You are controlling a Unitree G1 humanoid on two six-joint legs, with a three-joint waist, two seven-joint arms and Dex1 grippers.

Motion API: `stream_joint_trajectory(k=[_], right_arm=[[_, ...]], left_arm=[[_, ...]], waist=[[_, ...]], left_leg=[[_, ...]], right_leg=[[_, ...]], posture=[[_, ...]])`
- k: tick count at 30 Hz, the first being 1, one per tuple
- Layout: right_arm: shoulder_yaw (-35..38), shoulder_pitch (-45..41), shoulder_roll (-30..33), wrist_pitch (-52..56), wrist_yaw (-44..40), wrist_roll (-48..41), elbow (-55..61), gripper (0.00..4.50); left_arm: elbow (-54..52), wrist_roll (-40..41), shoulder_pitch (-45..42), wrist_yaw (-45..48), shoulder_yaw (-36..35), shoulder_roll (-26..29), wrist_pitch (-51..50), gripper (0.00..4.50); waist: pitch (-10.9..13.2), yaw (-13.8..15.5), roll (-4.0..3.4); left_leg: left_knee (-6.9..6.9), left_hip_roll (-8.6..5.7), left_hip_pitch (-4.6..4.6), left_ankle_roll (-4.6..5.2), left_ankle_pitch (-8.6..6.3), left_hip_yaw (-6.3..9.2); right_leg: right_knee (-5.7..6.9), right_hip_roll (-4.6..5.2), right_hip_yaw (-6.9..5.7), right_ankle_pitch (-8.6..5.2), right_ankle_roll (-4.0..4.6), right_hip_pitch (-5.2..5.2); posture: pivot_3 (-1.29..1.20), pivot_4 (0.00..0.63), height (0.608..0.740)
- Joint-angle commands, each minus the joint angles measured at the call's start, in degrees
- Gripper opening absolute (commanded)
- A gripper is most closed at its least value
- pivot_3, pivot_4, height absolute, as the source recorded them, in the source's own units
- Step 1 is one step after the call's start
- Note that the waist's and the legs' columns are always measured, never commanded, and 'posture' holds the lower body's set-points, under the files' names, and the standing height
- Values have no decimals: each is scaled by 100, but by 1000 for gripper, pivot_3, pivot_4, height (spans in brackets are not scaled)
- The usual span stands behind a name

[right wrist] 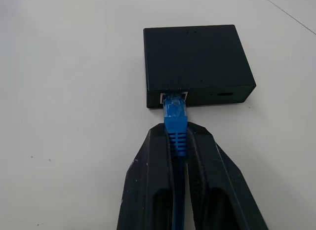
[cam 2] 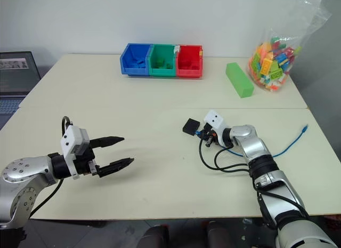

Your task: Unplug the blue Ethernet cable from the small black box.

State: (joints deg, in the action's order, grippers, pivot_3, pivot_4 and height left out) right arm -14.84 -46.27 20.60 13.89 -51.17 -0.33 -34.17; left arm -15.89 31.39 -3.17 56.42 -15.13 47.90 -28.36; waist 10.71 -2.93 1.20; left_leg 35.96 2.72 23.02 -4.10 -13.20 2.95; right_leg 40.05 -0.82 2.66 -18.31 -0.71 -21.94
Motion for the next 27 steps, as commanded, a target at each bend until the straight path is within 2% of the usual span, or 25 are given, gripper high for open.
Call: stream_joint_trajectory(k=[1, 6, 12, 19, 27], right_arm=[[-26, -22, 240, -680, -48, 218, 493, 126], [-242, 285, 571, -2151, -287, 459, 1609, 125], [-494, 533, 729, -3009, -566, 542, 2730, 125], [-606, 354, 671, -3162, -378, 840, 2972, 125], [-631, 318, 609, -3058, -326, 945, 3237, 124]], left_arm=[[238, 279, -281, -211, -136, -81, -403, 4500], [514, 875, -657, -226, -285, -187, -1076, 4500], [545, 1551, -1159, -178, -304, -248, -1718, 4500], [444, 1788, -1489, -166, -55, -327, -1981, 4500], [539, 1668, -1644, -198, 195, -578, -1849, 4500]], waist=[[1, 11, -2], [1, 8, -2], [1, 4, -1], [1, 16, -1], [1, 30, -1]], left_leg=[[0, -1, 0, 0, 0, 0], [0, 0, 2, 0, 0, 1], [0, 2, 2, -1, 0, 2], [9, 0, -8, -3, 1, 9], [9, -1, -6, -3, 2, 10]], right_leg=[[1, 0, 1, 0, 0, 0], [-1, 0, -2, 0, -1, -1], [1, 0, -2, 0, -1, 0], [3, 0, -7, 0, -1, 17], [2, 1, -7, 0, -1, 17]], posture=[[0, 150, 740], [0, 150, 740], [0, 150, 740], [0, 150, 740], [0, 150, 740]])
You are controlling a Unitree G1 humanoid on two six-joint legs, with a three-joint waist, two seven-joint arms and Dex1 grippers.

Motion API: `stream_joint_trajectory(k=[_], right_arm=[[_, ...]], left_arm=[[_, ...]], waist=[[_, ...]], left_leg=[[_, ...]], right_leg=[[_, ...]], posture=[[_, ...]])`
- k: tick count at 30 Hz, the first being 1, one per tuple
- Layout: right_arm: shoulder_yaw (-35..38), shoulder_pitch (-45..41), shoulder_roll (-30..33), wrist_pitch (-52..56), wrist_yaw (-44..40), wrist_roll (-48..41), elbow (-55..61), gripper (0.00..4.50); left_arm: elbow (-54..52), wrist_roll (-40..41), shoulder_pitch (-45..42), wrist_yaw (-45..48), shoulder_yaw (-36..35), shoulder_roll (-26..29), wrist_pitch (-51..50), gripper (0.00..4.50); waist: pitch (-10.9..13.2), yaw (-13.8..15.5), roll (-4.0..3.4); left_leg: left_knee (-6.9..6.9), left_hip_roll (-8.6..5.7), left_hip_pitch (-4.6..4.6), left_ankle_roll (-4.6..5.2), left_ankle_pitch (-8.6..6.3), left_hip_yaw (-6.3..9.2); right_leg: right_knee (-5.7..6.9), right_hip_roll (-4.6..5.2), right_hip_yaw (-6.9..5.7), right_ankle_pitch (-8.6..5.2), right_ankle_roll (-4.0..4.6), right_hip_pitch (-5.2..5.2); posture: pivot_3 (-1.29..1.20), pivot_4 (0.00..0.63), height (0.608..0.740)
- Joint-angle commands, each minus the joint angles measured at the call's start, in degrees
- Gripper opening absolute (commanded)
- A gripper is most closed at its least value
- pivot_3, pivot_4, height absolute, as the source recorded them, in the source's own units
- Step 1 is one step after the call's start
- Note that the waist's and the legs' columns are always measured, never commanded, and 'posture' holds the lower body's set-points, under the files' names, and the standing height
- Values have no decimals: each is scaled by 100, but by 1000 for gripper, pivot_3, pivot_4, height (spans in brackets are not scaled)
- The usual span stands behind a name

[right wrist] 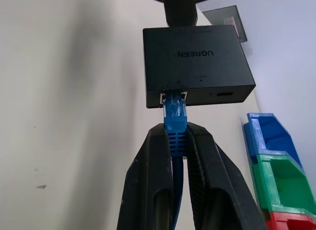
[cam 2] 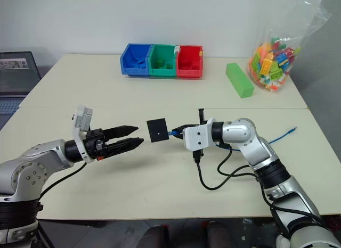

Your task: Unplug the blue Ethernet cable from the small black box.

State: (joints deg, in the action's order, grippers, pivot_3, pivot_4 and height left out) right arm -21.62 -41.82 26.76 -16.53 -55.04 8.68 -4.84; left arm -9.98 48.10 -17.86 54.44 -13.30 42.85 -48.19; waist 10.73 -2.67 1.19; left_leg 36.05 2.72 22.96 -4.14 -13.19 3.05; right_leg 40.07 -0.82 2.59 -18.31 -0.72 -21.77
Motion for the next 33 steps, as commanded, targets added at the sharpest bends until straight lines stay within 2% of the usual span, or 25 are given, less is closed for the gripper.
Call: stream_joint_trajectory(k=[1, 10, 13, 18, 20, 29, 33], right_arm=[[44, -126, -18, -5, 64, 49, 342, 124], [25, -158, -107, -100, 80, 103, 470, 123], [23, -182, -121, -173, 94, 115, 473, 123], [17, -200, -130, -303, 114, 121, 481, 122], [9, -196, -146, -358, 129, 114, 521, 121], [12, -197, -224, -484, 220, 115, 626, 117], [-5, -196, -235, -497, 226, 121, 643, 116]], left_arm=[[-30, -7, -207, -11, 26, -112, 146, 4500], [237, 30, -508, 142, 147, -278, 101, 4500], [320, 66, -581, 226, 199, -283, 50, 4068], [383, 33, -668, 359, 282, -302, 16, 2929], [417, 37, -724, 390, 309, -323, 3, 2658], [406, 47, -753, 474, 383, -359, -30, 816], [425, 58, -747, 487, 376, -340, -34, 789]], waist=[[0, 12, 0], [0, 38, 0], [0, 38, 0], [0, 42, 0], [0, 43, 0], [0, 45, 0], [0, 45, 0]], left_leg=[[0, 0, 0, 0, 0, 0], [1, -1, 0, -1, 0, 0], [1, 0, 0, -1, 0, 0], [1, -1, 0, -1, 0, 0], [1, -1, 0, -1, 1, 0], [1, -1, 0, -1, 1, 0], [1, -1, 0, -1, 1, 0]], right_leg=[[0, 0, -1, 0, 0, 0], [0, 0, -1, 0, 0, 0], [0, 0, -1, 0, 0, 0], [0, 0, -1, 0, 0, 0], [0, 0, -1, 0, 0, 0], [0, 0, -1, 0, 0, 0], [0, 0, -1, 0, 0, 0]], posture=[[0, 150, 740], [0, 150, 740], [0, 150, 740], [0, 150, 740], [0, 150, 740], [0, 150, 740], [0, 150, 740]])
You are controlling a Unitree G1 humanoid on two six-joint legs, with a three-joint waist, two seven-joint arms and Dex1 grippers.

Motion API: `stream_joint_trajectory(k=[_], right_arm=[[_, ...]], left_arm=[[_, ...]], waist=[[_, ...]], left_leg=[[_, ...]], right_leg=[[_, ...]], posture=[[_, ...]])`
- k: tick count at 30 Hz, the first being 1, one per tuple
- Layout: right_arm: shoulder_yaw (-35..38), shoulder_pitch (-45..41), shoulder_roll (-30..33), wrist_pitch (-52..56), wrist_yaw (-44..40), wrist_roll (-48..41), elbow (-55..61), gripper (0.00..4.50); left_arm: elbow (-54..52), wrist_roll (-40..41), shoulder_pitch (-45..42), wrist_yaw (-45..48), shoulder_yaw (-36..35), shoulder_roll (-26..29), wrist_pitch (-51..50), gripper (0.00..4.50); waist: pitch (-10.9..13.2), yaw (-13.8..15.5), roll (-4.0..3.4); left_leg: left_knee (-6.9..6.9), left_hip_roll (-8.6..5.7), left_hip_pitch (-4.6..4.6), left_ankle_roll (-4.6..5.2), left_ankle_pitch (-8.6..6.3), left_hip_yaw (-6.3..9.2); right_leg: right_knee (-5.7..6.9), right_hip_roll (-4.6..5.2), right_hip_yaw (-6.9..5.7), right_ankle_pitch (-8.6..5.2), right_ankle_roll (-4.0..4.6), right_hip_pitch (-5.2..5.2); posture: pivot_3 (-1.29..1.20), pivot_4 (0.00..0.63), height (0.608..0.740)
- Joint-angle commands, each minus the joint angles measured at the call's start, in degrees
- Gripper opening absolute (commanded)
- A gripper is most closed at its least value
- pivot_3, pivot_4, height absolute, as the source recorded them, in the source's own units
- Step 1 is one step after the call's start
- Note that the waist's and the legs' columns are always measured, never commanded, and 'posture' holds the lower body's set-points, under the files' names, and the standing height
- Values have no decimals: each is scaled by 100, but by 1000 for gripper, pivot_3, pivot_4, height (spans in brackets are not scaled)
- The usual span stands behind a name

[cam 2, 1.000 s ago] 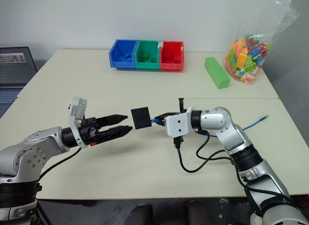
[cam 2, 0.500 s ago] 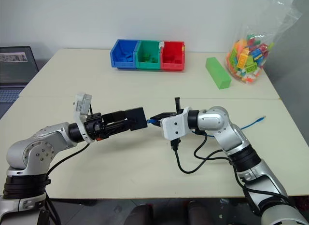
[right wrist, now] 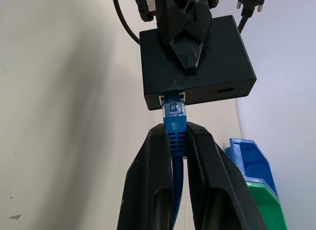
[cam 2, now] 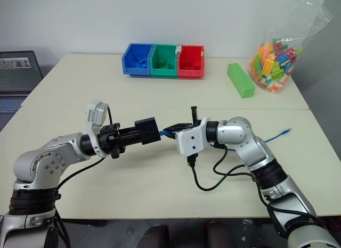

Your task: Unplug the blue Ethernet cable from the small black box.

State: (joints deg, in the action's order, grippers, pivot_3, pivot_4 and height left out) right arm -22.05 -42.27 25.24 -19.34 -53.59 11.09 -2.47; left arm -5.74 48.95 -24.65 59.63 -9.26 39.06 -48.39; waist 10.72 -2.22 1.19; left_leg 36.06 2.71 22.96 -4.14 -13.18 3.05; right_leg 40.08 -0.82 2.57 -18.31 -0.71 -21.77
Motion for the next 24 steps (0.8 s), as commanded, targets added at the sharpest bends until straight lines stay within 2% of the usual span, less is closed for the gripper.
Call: stream_joint_trajectory(k=[1, 5, 6, 7, 12, 14, 19, 24], right_arm=[[26, -150, -77, -233, 70, -113, 408, 116], [2, -120, -43, -225, -13, -157, 468, 116], [0, -110, -24, -191, -57, -191, 502, 821], [-1, -102, -2, -158, -98, -221, 535, 902], [69, -10, 273, 342, -597, -722, 898, 2165], [194, 77, 402, 1281, -903, -1335, 1245, 2643], [478, 218, 327, 3804, -887, -2666, 1771, 2660], [603, 391, 83, 5069, -632, -3215, 1594, 2660]], left_arm=[[15, -26, -72, -26, -34, 46, -17, 789], [62, -6, -95, -7, -61, 77, -48, 789], [75, -4, -105, 2, -63, 87, -55, 789], [88, -3, -115, 15, -63, 98, -61, 789], [170, -102, -213, 306, 69, 273, -41, 789], [234, -237, -263, 559, 196, 427, 52, 789], [294, -587, -330, 1163, 534, 695, 402, 789], [109, -719, -415, 1416, 688, 655, 662, 789]], waist=[[0, 0, 0], [0, 0, 0], [0, 0, 0], [0, 0, 0], [0, 24, 0], [0, 37, 0], [0, 40, 0], [1, 38, 0]], left_leg=[[0, 0, 0, 0, 0, 0], [0, 0, 0, 0, 0, 0], [0, 0, 0, 0, 0, 0], [0, 0, 0, 0, 0, 0], [0, 0, 2, 0, 0, 4], [2, -1, 1, 0, 0, 3], [1, 0, 1, 0, 0, 5], [0, 1, 0, 1, 0, 6]], right_leg=[[0, 0, 0, 0, 0, 0], [0, 0, 0, 0, 0, 0], [0, 0, 0, 0, 0, 0], [0, 0, 0, 0, 0, 0], [0, 0, -3, 0, 0, 0], [0, 1, -2, 0, 0, 1], [0, 0, -4, 0, 1, 2], [0, -1, -4, 0, 1, 1]], posture=[[0, 150, 740], [0, 150, 740], [0, 150, 740], [0, 150, 740], [0, 150, 740], [0, 150, 740], [0, 150, 740], [0, 150, 740]])
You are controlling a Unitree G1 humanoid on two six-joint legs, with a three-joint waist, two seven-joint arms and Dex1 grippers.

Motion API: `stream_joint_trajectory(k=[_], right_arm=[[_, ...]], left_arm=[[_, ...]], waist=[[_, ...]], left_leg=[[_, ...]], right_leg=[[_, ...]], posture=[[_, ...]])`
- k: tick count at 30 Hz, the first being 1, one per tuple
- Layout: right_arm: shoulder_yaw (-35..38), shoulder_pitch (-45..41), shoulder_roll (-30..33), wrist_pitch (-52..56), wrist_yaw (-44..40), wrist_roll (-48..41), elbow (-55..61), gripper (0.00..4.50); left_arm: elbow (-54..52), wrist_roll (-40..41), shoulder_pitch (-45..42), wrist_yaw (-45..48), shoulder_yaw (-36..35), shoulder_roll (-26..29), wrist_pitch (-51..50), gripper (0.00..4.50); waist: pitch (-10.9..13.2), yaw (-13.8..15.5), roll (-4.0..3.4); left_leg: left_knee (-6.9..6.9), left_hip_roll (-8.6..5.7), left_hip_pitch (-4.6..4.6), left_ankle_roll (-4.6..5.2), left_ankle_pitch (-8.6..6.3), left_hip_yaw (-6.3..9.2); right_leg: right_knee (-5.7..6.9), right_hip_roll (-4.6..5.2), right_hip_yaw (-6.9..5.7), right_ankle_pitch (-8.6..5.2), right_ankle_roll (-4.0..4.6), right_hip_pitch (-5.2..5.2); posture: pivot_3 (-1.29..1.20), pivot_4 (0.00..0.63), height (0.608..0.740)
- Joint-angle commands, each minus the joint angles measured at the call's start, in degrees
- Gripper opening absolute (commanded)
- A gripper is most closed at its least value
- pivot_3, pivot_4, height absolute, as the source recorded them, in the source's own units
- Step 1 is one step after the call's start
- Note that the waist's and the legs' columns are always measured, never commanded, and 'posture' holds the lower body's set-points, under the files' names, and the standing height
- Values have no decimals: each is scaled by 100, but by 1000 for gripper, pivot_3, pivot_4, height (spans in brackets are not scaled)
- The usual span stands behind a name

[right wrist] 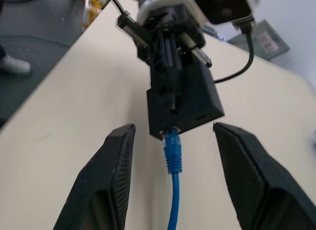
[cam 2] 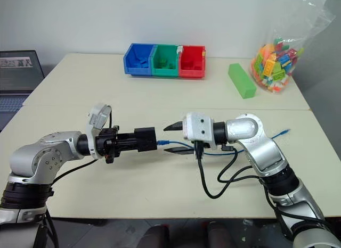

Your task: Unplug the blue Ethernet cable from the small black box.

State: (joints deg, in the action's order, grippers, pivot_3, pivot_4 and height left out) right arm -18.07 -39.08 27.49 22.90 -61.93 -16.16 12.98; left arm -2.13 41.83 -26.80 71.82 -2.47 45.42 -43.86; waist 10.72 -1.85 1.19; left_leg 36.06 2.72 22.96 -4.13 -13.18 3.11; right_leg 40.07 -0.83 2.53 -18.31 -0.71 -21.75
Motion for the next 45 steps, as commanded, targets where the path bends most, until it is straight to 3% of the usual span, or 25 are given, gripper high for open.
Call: stream_joint_trajectory(k=[1, 13, 25, 36, 39, 45], right_arm=[[240, 92, -184, 1085, 250, -603, 55, 2660], [698, 213, -524, 2858, 700, -1718, 62, 2660], [982, 190, -853, 3051, 1036, -2086, -112, 2660], [952, 192, -779, 3028, 1020, -2175, -139, 2660], [928, 189, -720, 3019, 962, -2196, -145, 2192], [926, 159, -640, 3013, 867, -2237, -175, 810]], left_arm=[[-264, -17, -221, 221, 5, -3, 259, 789], [-327, -25, -275, 308, 22, -118, 345, 789], [-308, 34, -316, 288, -10, -144, 266, 789], [-288, 38, -332, 251, -29, -209, 227, 789], [-245, 18, -342, 272, -32, -199, 247, 789], [-244, 34, -344, 289, -41, -196, 237, 789]], waist=[[1, 0, -1], [0, -4, -1], [0, -8, -1], [1, -9, -1], [1, -9, -1], [0, -9, -1]], left_leg=[[0, -1, 3, 0, 0, -1], [-1, -2, 5, 2, -1, -3], [-1, -1, 6, 2, -1, -3], [-2, -1, 6, 2, -1, -3], [-2, -1, 7, 2, -1, -3], [-2, -1, 7, 2, -1, -3]], right_leg=[[0, 0, 1, 0, 0, -4], [-3, -2, 1, -1, -2, -5], [-3, -4, 1, -2, -3, -6], [-4, -5, 2, -3, -5, -7], [-4, -5, 2, -3, -5, -7], [-5, -5, 2, -4, -6, -7]], posture=[[0, 150, 740], [0, 150, 740], [0, 150, 740], [0, 150, 740], [0, 150, 740], [0, 150, 740]])
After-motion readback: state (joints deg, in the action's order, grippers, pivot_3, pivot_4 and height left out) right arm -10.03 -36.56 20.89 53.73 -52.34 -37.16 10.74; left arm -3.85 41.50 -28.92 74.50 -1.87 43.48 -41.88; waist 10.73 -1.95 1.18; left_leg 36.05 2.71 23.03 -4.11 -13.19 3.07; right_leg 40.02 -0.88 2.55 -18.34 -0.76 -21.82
